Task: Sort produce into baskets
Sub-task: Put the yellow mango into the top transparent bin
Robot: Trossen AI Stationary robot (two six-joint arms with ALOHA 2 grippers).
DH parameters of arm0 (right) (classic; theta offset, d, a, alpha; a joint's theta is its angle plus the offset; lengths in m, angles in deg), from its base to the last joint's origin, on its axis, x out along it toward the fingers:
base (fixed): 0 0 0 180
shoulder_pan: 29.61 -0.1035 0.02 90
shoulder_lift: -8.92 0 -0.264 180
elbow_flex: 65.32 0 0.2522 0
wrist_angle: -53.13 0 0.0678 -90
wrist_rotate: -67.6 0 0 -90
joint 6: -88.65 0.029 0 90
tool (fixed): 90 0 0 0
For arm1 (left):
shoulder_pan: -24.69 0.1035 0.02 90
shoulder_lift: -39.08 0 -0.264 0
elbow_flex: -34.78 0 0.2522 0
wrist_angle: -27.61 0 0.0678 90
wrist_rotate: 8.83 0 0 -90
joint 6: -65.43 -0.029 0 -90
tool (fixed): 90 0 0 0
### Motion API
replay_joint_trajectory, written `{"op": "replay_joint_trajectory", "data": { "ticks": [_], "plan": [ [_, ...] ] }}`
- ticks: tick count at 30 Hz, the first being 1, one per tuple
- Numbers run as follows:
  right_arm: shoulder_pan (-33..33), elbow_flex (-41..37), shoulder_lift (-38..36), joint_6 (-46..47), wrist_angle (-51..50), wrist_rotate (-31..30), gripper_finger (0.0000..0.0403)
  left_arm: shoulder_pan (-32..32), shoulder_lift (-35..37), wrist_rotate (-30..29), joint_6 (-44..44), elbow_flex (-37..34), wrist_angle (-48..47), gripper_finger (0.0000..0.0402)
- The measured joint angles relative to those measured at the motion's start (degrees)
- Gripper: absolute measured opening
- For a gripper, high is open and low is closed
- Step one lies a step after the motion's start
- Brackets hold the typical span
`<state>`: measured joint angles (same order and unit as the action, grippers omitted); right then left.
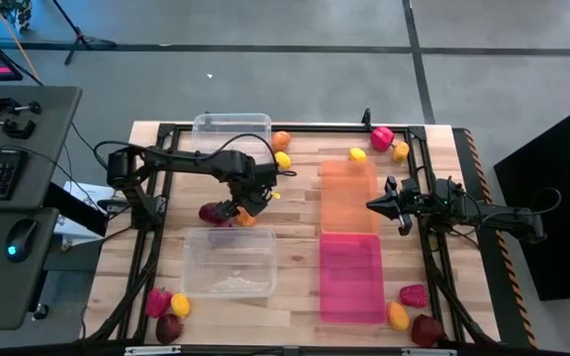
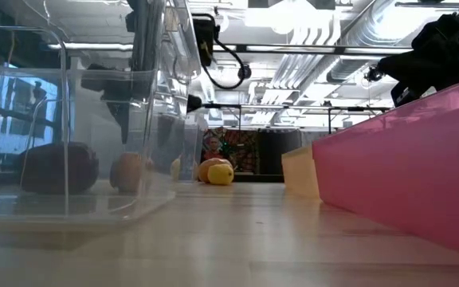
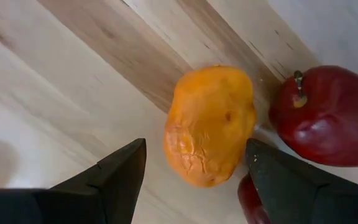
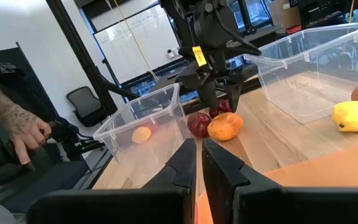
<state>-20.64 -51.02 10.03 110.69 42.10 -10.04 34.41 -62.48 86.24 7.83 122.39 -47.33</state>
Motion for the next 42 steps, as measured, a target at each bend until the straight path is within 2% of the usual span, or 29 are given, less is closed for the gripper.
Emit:
{"op": "replay_joint_trajectory", "data": {
  "ticks": [12,25,42],
  "plan": [
    [0.01,0.0,-0.01,0.0,0.01,0.0,0.0017,-0.2,-1.43,-0.05,0.44,-0.04,0.92,0.0261],
    [0.0,-0.01,-0.01,0.0,0.0,0.0,0.0017,-1.55,-6.12,-0.53,3.0,0.19,1.22,0.0261],
    [0.0,0.0,0.04,0.0,0.0,0.0,0.0017,0.17,-9.12,0.3,6.02,0.17,1.6,0.0261]
  ]
}}
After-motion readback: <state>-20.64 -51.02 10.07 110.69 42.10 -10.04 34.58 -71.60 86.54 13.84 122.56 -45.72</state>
